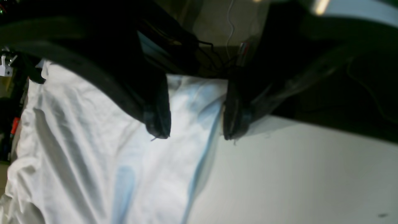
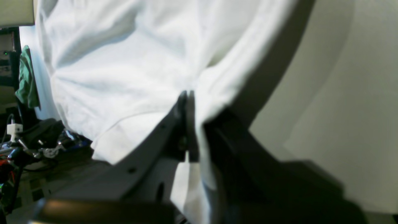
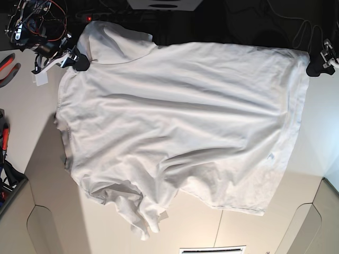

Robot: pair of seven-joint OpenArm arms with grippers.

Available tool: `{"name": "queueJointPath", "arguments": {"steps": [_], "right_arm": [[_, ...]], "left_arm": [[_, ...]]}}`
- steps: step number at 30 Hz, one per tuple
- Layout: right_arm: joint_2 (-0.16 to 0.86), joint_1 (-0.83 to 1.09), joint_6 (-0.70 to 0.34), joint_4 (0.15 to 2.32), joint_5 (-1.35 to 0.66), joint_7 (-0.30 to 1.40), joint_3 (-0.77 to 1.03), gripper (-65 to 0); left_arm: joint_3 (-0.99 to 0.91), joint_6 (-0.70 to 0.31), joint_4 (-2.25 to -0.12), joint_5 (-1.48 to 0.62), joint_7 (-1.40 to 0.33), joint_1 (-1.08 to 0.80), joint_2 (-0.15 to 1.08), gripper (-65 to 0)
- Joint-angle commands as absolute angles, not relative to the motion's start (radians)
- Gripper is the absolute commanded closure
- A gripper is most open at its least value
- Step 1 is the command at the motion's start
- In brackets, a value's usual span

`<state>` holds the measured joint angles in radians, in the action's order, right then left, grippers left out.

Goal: Layout the t-shirt on the table in an organized manner, then fold the t-shirt properly
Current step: 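Grasp the shirt's side edge with both grippers at its two ends, then lift the held edge with both grippers and fold it over the shirt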

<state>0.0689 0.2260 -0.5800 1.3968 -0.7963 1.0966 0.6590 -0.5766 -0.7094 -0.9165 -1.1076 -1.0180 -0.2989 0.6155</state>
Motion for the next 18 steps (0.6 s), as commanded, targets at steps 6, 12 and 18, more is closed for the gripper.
{"name": "queueJointPath", "arguments": {"steps": [6, 12, 18], "right_arm": [[0.078, 0.225, -0.577, 1.407, -0.786, 1.1, 0.661, 0.0], [0.078, 0.225, -0.577, 1.407, -0.786, 1.1, 0.661, 0.0], [0.078, 0.225, -0.582, 1.448, -0.834, 1.164, 0.661, 0.0]], "left_arm": [[-0.449, -0.698, -0.936, -1.073, -1.06, -0.302, 0.627, -32.0], [-0.427, -0.698, -0.995, -1.074, -1.06, -0.302, 0.63, -5.3], [-0.457, -0.698, -1.074, -1.085, -1.059, -0.302, 0.635, 0.0]]}}
